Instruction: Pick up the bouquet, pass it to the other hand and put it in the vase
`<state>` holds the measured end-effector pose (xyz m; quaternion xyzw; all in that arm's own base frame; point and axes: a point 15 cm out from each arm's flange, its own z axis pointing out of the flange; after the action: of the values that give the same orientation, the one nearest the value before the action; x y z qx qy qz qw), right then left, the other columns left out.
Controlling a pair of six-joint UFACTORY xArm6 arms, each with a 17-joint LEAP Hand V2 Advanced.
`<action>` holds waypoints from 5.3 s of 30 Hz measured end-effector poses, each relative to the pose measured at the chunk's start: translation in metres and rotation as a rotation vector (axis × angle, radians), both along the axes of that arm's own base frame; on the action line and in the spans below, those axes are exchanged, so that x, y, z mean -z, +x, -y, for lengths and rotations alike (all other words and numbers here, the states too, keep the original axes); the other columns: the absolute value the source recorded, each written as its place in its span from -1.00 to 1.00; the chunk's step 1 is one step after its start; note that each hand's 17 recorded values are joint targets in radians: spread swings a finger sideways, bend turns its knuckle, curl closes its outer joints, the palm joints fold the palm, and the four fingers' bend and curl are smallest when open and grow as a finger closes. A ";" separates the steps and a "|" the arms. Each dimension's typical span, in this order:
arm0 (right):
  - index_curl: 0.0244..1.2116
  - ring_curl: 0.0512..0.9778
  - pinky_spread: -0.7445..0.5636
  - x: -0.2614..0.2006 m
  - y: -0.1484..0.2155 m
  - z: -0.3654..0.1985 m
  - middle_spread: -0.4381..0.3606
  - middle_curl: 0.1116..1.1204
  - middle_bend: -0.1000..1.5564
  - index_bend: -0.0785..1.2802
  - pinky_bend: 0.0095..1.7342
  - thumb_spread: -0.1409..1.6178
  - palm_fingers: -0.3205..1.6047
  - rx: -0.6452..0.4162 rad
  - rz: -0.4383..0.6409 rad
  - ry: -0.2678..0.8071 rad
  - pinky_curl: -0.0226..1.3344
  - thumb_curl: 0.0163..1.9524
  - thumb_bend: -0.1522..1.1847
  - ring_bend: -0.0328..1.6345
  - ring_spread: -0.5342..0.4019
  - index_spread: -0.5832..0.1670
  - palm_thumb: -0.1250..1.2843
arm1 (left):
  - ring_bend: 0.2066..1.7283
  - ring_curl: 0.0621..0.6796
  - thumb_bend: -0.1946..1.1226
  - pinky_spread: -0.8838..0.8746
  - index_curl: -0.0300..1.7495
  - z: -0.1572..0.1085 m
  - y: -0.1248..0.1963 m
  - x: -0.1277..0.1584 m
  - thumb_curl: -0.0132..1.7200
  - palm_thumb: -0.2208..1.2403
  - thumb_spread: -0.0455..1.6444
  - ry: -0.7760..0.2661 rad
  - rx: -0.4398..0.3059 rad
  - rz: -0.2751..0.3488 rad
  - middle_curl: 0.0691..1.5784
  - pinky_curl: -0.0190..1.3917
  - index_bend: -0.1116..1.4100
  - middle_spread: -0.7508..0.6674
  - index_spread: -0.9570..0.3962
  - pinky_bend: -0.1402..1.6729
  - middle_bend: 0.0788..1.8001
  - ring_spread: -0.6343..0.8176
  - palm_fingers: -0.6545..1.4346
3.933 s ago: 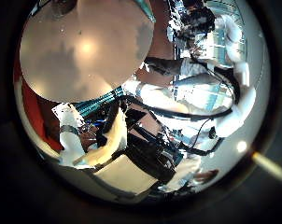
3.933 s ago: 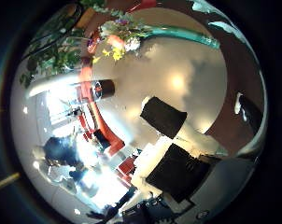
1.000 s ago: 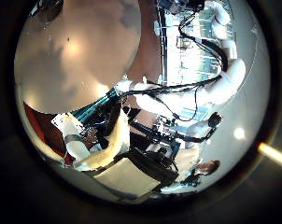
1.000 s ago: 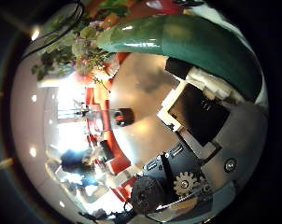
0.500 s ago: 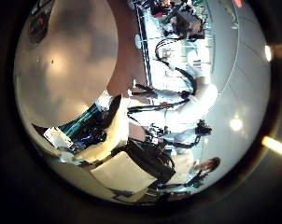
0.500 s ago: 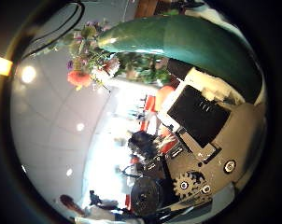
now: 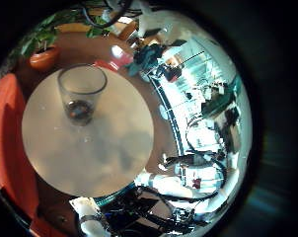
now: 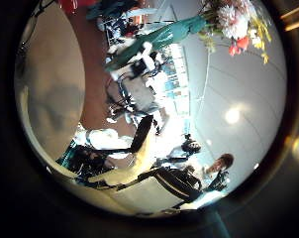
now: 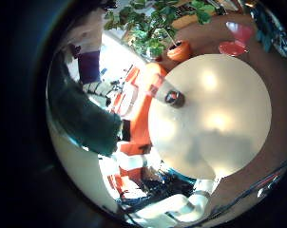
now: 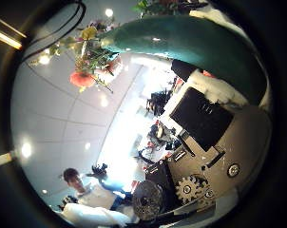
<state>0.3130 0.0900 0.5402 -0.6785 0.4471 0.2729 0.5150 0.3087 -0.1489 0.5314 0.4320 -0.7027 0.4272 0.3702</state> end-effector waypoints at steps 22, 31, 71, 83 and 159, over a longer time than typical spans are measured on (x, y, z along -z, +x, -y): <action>0.48 0.39 -0.17 0.022 -0.037 -0.074 -0.25 0.43 0.77 0.88 0.43 0.05 0.50 -0.199 -0.035 -0.070 0.39 0.44 -0.64 0.81 -0.26 -0.04 0.75 | -0.54 -0.53 -0.74 0.56 -0.65 0.008 -0.019 -0.035 -0.60 -0.43 0.16 -0.280 0.182 -0.032 -0.63 -0.49 -0.63 0.69 0.73 -0.54 -0.85 0.61 -0.26; 0.48 0.39 -0.18 0.038 -0.030 -0.084 -0.24 0.42 0.78 0.88 0.41 0.05 0.50 -0.195 -0.057 -0.129 0.42 0.49 -0.66 0.81 -0.26 -0.04 0.76 | -0.59 -0.62 -0.73 0.50 -0.58 0.027 -0.022 -0.042 -0.58 -0.30 0.15 -0.333 0.205 -0.047 -0.51 -0.57 -0.59 0.40 0.60 -0.66 -0.55 0.49 0.04; -0.30 -0.43 0.63 0.081 0.013 -0.021 0.00 -0.41 -0.44 -0.61 -0.01 0.31 -0.77 0.102 -0.167 -0.080 -0.08 -0.35 -0.83 -0.13 0.36 -0.52 0.10 | 0.75 0.58 -0.44 -0.63 0.25 -0.031 0.064 -0.161 -0.05 0.72 0.32 -0.358 -0.190 0.328 0.14 0.38 0.16 -0.61 -0.55 0.49 0.32 -0.67 0.63; -0.51 -0.55 0.87 0.100 0.010 -0.027 0.20 -0.52 -0.60 -0.68 -0.14 0.33 -0.69 0.103 -0.230 -0.012 -0.29 -0.45 -0.81 -0.29 0.53 -0.49 0.07 | 0.75 0.55 -0.49 -0.67 0.38 -0.024 0.096 -0.125 0.01 0.72 0.35 -0.343 -0.205 0.302 0.16 0.46 0.05 -0.63 -0.61 0.43 0.30 -0.67 0.64; -0.51 -0.62 0.90 0.117 0.008 -0.028 0.19 -0.57 -0.65 -0.62 -0.21 0.34 -0.46 0.080 -0.162 -0.012 -0.61 -0.52 -0.81 -0.32 0.50 -0.34 0.10 | -0.65 -0.74 -0.76 0.73 -0.68 -0.067 0.123 0.082 -0.57 -0.52 0.10 -0.095 -0.236 -0.086 -0.75 -0.45 -0.72 0.91 0.60 -0.65 -0.91 0.78 -0.57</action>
<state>0.3214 0.1184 0.4232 -0.6389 0.5158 0.3034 0.4834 0.4313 -0.0817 0.4492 0.5115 -0.6096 0.4815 0.3673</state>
